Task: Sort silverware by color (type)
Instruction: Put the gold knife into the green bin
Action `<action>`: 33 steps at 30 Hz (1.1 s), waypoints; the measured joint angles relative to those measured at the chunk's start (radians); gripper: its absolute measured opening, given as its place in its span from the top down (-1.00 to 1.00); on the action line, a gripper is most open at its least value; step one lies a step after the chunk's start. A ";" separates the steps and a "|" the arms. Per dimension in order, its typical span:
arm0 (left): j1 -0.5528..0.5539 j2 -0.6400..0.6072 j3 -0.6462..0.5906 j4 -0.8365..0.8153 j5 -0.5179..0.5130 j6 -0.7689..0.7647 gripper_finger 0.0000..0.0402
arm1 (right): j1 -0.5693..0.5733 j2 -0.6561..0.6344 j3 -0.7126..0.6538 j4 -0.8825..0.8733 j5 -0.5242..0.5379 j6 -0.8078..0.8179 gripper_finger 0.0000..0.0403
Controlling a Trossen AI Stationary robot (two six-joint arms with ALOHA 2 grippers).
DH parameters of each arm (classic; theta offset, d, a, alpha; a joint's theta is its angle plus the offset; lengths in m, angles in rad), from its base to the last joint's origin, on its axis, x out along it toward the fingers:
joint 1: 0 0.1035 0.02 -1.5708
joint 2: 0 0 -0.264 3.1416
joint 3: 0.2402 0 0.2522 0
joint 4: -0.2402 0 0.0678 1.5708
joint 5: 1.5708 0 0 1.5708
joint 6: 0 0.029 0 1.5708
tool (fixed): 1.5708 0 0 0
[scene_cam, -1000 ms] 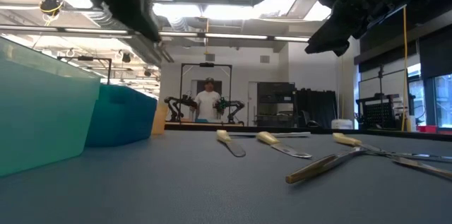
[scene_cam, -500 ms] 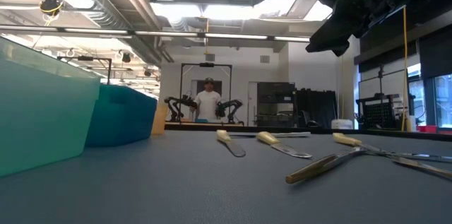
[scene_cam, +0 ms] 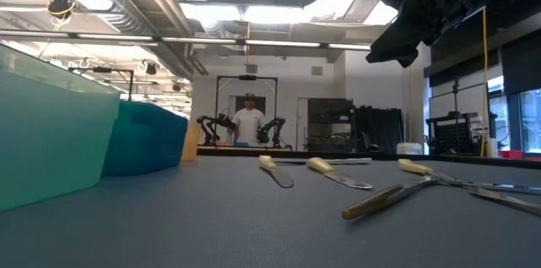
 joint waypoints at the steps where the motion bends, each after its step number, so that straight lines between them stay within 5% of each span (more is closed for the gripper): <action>1: -0.007 0.013 0.000 0.030 0.000 -0.004 0.38 | 0.000 0.000 0.000 0.000 0.000 0.000 0.36; 12: -0.064 0.157 0.088 0.121 -0.037 -0.071 0.38 | 0.000 0.000 0.000 -0.001 0.000 0.000 0.36; 33: -0.135 0.602 0.499 -0.106 -0.145 -0.194 0.38 | 0.000 0.000 0.000 -0.001 0.001 0.000 0.36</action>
